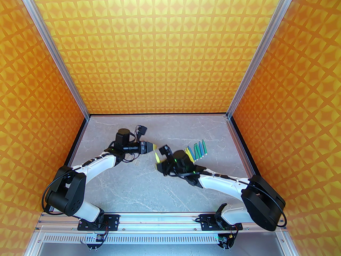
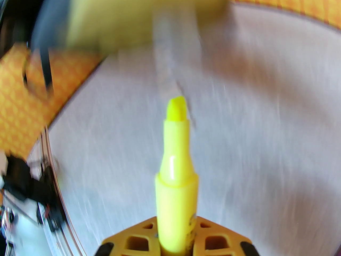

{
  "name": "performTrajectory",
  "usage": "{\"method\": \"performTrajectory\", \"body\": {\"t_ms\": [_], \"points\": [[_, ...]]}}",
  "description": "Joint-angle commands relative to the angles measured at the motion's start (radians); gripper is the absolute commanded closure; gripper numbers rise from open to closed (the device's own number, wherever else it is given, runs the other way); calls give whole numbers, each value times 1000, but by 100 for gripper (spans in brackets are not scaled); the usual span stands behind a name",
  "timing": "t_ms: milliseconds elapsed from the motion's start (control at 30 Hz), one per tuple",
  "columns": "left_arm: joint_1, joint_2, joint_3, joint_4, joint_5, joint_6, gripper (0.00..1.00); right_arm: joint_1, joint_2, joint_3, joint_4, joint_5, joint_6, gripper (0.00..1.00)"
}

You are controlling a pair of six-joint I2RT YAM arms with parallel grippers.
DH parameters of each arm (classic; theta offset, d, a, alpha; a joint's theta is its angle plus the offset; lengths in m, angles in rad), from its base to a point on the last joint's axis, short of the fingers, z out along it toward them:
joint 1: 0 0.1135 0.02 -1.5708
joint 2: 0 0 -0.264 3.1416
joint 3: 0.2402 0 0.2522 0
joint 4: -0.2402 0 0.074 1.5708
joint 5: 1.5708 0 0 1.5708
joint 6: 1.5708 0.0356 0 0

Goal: Open the pen caps

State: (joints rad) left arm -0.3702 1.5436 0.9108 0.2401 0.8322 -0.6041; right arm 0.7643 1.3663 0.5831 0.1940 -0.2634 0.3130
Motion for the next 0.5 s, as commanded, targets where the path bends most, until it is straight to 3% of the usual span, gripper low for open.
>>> {"method": "performTrajectory", "body": {"t_ms": [0, 167, 267, 467], "points": [[10, -29, 8, 48, -63, -34, 100, 3, -44, -38, -7, -20, 14, 100], [11, -17, 24, 2, -66, -19, 100, 3, -64, -47, -42, 91, 22, 100], [7, -10, 53, -153, -98, 60, 100, 3, -64, -20, -97, 213, 21, 100], [-13, -10, 120, -513, -264, 244, 100, -9, -49, 30, -176, 392, 40, 100]]}}
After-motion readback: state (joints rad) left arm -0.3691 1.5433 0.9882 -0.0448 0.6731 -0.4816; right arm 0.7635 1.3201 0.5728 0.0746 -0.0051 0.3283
